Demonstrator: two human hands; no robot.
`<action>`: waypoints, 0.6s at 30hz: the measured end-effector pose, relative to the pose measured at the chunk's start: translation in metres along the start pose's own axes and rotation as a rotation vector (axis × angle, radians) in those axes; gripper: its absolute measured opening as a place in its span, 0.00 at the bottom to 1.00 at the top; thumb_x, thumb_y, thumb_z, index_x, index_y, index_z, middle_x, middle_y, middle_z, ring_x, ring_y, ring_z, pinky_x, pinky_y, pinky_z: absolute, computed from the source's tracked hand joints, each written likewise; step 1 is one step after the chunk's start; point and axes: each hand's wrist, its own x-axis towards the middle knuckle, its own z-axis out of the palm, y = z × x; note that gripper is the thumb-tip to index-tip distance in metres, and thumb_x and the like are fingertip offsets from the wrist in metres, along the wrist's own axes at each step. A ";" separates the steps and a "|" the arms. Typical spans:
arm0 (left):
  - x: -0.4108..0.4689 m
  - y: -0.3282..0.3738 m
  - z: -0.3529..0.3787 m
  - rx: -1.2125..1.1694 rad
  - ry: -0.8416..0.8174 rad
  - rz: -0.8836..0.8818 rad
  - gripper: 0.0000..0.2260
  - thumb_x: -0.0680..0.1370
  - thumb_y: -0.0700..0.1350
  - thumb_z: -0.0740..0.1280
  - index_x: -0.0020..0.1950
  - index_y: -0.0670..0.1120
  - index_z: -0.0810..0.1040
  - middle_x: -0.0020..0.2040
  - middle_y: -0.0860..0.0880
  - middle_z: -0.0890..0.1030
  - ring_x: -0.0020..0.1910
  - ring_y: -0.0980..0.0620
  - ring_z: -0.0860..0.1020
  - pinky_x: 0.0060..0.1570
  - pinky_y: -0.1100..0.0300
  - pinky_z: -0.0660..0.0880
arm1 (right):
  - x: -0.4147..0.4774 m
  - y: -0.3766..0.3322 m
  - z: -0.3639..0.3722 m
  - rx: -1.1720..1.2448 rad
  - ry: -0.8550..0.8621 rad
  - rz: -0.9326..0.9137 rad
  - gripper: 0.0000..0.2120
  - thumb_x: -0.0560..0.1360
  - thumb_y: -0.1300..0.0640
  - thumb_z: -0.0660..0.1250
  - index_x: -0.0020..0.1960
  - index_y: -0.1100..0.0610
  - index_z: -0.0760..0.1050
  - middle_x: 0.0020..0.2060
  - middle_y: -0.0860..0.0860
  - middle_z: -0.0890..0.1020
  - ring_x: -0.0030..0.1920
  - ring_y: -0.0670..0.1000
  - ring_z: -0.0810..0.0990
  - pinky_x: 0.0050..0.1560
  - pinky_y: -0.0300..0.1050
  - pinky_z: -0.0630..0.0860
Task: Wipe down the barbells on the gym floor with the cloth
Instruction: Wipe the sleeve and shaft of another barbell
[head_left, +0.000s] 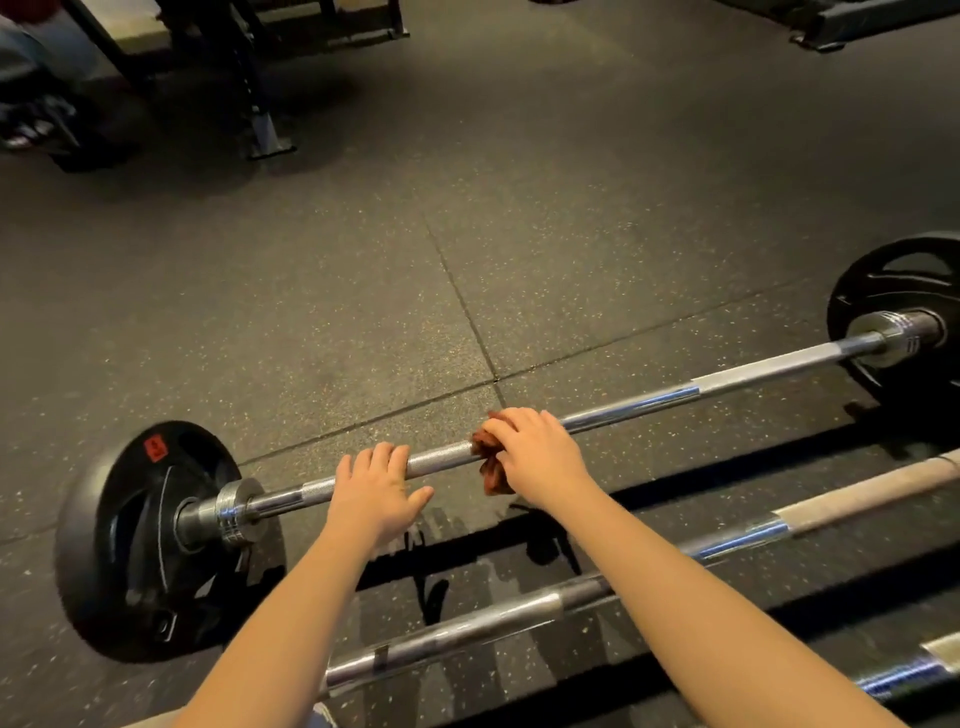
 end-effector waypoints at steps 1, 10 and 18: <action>0.000 0.001 -0.001 0.003 0.002 0.005 0.30 0.79 0.64 0.52 0.76 0.49 0.56 0.73 0.49 0.61 0.72 0.46 0.60 0.72 0.47 0.53 | 0.000 0.008 -0.002 0.000 0.019 0.051 0.18 0.80 0.53 0.59 0.69 0.48 0.67 0.68 0.48 0.69 0.69 0.52 0.65 0.71 0.49 0.56; 0.000 -0.002 0.001 -0.001 0.035 -0.004 0.27 0.78 0.64 0.54 0.72 0.50 0.61 0.71 0.50 0.64 0.70 0.47 0.63 0.70 0.49 0.56 | -0.003 0.005 -0.011 -0.076 -0.063 0.044 0.21 0.80 0.55 0.60 0.72 0.48 0.64 0.72 0.50 0.64 0.72 0.54 0.60 0.73 0.49 0.54; 0.000 0.004 0.004 -0.011 0.060 0.012 0.27 0.78 0.65 0.53 0.72 0.49 0.61 0.70 0.50 0.65 0.69 0.47 0.63 0.71 0.46 0.54 | -0.005 -0.020 0.005 0.024 0.022 0.086 0.23 0.77 0.58 0.65 0.71 0.50 0.67 0.72 0.49 0.64 0.72 0.53 0.59 0.69 0.47 0.58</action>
